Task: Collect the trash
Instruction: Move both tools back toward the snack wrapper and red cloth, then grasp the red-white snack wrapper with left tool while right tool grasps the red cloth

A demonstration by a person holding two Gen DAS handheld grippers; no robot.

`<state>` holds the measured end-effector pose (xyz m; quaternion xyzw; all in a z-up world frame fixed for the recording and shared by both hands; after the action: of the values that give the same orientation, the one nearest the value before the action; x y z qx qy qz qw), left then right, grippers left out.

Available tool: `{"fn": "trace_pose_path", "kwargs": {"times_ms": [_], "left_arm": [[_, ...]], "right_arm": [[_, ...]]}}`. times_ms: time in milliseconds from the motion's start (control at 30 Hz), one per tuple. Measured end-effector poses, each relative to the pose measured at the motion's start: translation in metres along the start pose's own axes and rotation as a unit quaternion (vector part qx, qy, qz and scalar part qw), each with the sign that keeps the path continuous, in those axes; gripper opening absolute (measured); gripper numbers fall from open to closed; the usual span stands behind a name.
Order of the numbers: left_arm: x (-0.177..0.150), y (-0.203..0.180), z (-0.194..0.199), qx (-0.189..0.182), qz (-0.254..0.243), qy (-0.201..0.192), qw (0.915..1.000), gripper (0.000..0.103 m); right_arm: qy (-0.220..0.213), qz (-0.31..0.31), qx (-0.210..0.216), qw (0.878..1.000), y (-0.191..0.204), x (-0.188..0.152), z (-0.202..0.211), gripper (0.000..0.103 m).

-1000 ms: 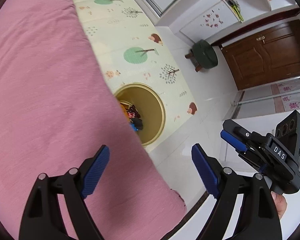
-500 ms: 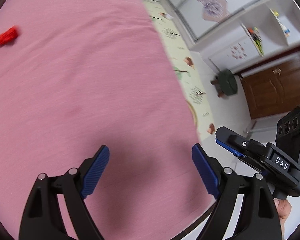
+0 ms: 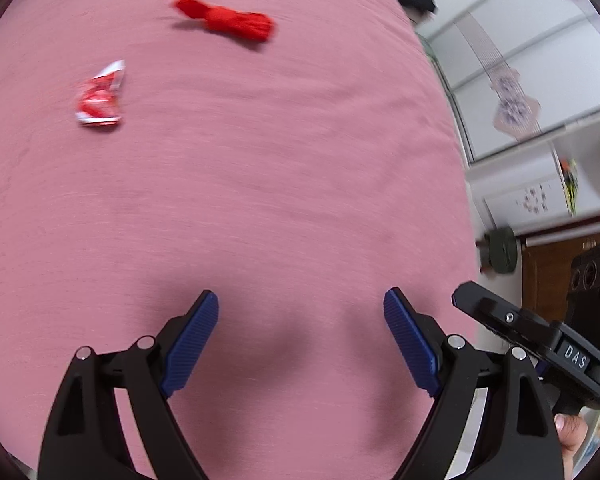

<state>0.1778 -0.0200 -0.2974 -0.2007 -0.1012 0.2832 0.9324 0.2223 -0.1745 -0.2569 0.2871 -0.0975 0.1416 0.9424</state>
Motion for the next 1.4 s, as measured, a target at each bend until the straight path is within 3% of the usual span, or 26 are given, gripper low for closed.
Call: {"fn": "trace_pose_path", "kwargs": {"times_ms": [233,467,633,967,1067,1100,1400], "left_arm": [[0.052,0.062,0.01,0.02,0.04,-0.027,0.9986,0.085],[0.111,0.111,0.007,0.023,0.116,-0.054,0.9915,0.087],[0.151,0.142,-0.013,0.052,0.143,-0.058,0.9866,0.087],[0.198,0.173,-0.053,0.066,0.18,-0.042,0.9805,0.086],[0.204,0.179,-0.064,0.079,0.187,-0.027,0.9788,0.066],[0.205,0.179,-0.067,0.078,0.194,-0.016,0.9777,0.052],[0.259,0.144,-0.055,0.007,0.187,-0.055,0.9808,0.046]], "right_arm": [[0.023,0.023,0.009,0.999,0.037,0.018,-0.046,0.05],[0.041,0.049,0.012,0.998,0.054,0.052,-0.084,0.05],[0.053,0.06,0.012,0.997,0.055,0.084,-0.115,0.05],[0.076,0.077,0.016,0.994,0.056,0.129,-0.163,0.05],[0.08,0.081,0.016,0.993,0.057,0.142,-0.174,0.05],[0.081,0.084,0.015,0.993,0.057,0.148,-0.178,0.05],[0.063,0.159,-0.018,0.985,0.078,0.218,-0.198,0.055]]}}
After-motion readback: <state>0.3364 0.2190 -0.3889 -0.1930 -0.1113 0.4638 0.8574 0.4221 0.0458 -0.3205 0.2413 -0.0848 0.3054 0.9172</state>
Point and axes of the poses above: each gripper's, at about its wrist camera, not at the fingertips, and z roughly against the way its jaws point, y to its left, x to its top, the point moved 10 cm from there along -z, roughly the way its jaws point, and after that the axes turned 12 degrees about z, right-handed, at the moved point
